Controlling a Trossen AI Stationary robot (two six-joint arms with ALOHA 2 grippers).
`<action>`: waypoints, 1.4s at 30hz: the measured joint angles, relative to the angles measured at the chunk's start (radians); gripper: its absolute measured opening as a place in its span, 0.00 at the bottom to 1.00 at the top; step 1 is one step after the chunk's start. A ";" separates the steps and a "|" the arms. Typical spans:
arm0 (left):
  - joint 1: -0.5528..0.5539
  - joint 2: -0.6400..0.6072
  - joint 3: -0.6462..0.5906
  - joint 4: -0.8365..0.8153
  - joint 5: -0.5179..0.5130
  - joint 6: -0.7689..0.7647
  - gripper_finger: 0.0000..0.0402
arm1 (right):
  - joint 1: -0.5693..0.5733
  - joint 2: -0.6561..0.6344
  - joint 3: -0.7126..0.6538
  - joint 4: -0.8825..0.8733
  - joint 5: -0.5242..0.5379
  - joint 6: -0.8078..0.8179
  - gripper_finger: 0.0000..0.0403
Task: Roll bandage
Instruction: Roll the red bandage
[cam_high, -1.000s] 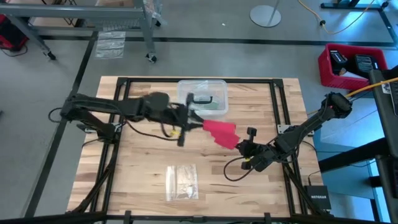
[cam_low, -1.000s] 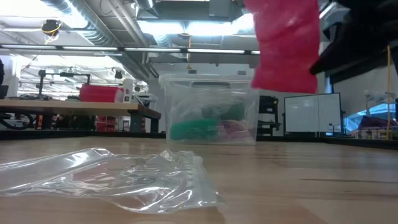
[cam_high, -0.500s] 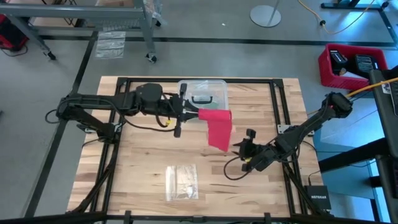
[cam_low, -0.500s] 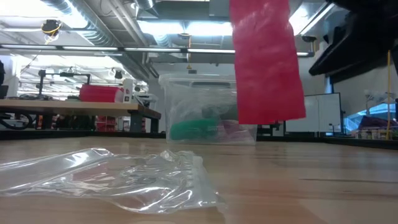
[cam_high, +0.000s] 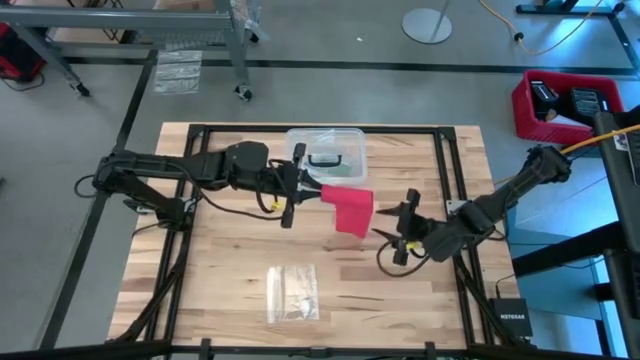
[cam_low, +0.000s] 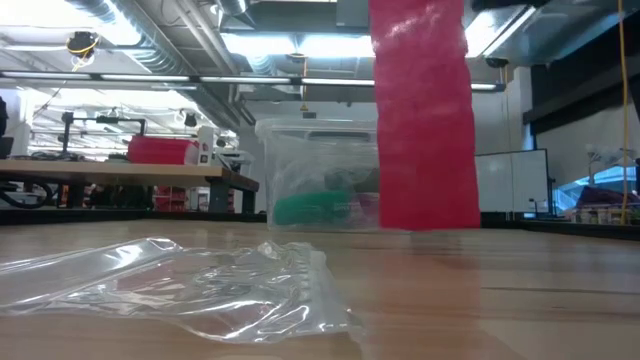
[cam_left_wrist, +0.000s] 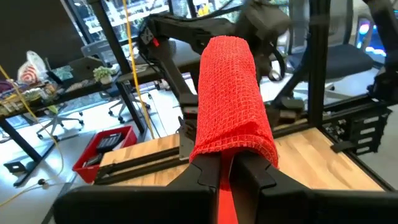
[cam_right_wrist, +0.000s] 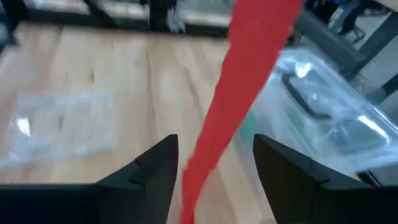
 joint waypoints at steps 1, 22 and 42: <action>-0.002 0.002 0.000 -0.002 0.000 -0.003 0.03 | -0.003 -0.009 -0.010 0.039 -0.004 -0.018 0.53; -0.024 0.004 0.000 -0.001 -0.001 -0.026 0.03 | -0.152 0.005 -0.133 0.411 -0.127 -0.276 0.39; -0.048 0.001 0.000 -0.015 0.345 -0.121 0.03 | -0.275 0.002 -0.132 0.124 0.268 -0.435 0.01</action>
